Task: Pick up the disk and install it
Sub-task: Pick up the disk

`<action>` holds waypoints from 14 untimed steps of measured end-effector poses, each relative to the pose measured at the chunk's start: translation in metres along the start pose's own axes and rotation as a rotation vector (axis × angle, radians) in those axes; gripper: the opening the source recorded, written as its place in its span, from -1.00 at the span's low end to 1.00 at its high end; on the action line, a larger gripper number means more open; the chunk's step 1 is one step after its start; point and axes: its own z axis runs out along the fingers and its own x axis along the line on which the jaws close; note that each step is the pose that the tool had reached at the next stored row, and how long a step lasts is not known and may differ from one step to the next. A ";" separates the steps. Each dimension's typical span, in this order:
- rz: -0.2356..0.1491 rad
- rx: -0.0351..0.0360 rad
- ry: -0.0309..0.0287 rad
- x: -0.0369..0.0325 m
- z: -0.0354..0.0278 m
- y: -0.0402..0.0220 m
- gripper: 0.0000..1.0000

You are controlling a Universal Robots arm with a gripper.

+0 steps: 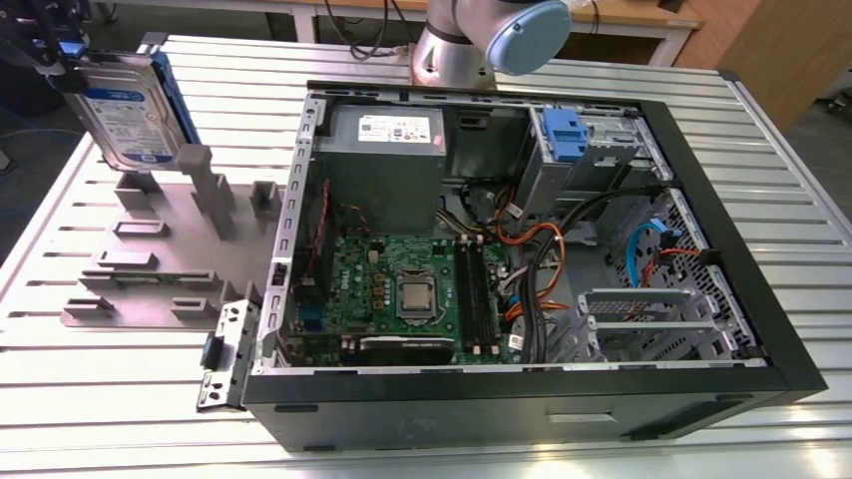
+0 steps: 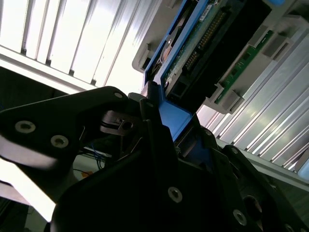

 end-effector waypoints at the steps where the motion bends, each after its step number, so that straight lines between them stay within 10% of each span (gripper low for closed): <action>1: 0.000 0.0001 0.0000 0.0000 -0.0002 0.0000 -0.27; 14: 0.000 0.0000 0.0000 0.0000 -0.0033 0.0000 -0.27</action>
